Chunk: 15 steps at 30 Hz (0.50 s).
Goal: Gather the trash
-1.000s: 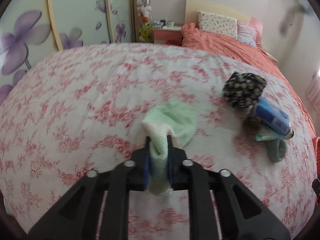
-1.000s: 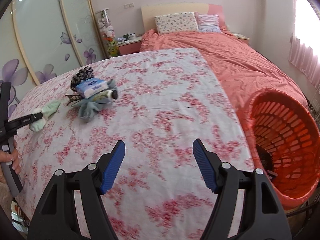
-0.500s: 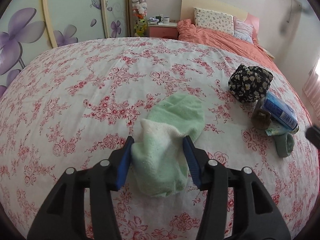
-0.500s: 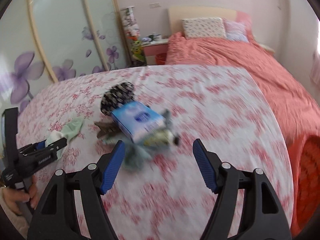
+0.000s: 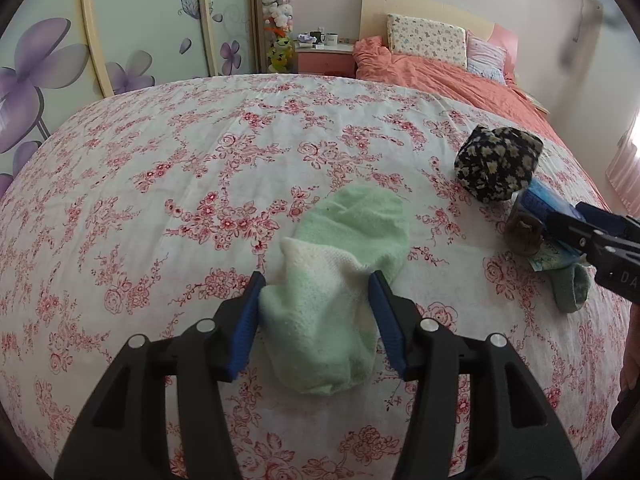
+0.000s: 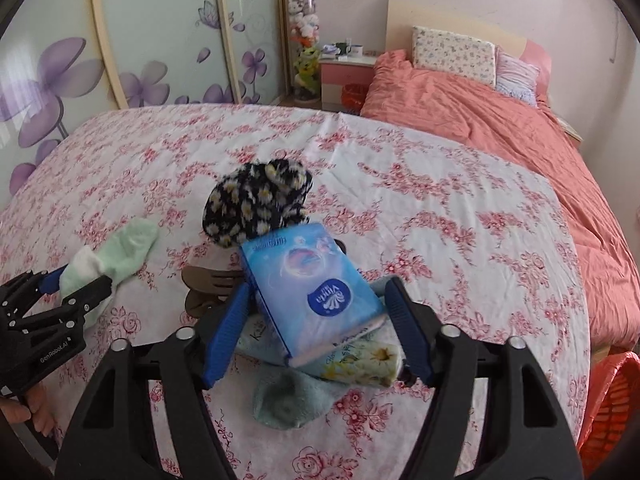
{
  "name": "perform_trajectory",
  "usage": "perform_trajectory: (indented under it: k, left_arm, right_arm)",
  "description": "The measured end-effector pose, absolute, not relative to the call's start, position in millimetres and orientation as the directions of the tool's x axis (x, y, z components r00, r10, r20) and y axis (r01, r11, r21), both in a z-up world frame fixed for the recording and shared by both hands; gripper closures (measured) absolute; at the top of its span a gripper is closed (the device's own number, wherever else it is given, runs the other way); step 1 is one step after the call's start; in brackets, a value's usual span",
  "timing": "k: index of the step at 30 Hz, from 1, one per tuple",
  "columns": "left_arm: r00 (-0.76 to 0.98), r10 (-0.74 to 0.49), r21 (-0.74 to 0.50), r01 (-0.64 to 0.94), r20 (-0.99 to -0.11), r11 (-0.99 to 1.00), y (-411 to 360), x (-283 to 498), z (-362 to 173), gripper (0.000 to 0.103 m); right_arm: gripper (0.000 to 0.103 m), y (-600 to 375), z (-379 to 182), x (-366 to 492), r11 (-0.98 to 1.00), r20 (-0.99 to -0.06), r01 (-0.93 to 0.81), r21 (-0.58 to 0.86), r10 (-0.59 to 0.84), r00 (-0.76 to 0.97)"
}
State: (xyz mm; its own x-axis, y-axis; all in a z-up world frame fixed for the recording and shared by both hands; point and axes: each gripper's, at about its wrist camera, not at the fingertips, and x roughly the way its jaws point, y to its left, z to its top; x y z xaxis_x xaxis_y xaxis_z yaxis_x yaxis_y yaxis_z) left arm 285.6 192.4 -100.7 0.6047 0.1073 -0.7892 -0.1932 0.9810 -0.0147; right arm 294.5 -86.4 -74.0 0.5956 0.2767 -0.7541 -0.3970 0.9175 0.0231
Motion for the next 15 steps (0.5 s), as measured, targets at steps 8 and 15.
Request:
perform_trajectory:
  k: [8, 15]
  left_arm:
    - [0.604, 0.108, -0.014, -0.194, -0.789, 0.981, 192.5, 285.6, -100.5, 0.049]
    - [0.606, 0.109, -0.009, -0.188, -0.788, 0.982, 190.6, 285.9, -100.5, 0.050]
  right_arm:
    - [0.043, -111.5, -64.1, 273.9, 0.944, -0.711, -0.326, 0.056, 0.267, 0.650]
    - [0.043, -169.4, -68.7, 227.5, 0.987, -0.676, -0.160, 0.014, 0.127, 0.726]
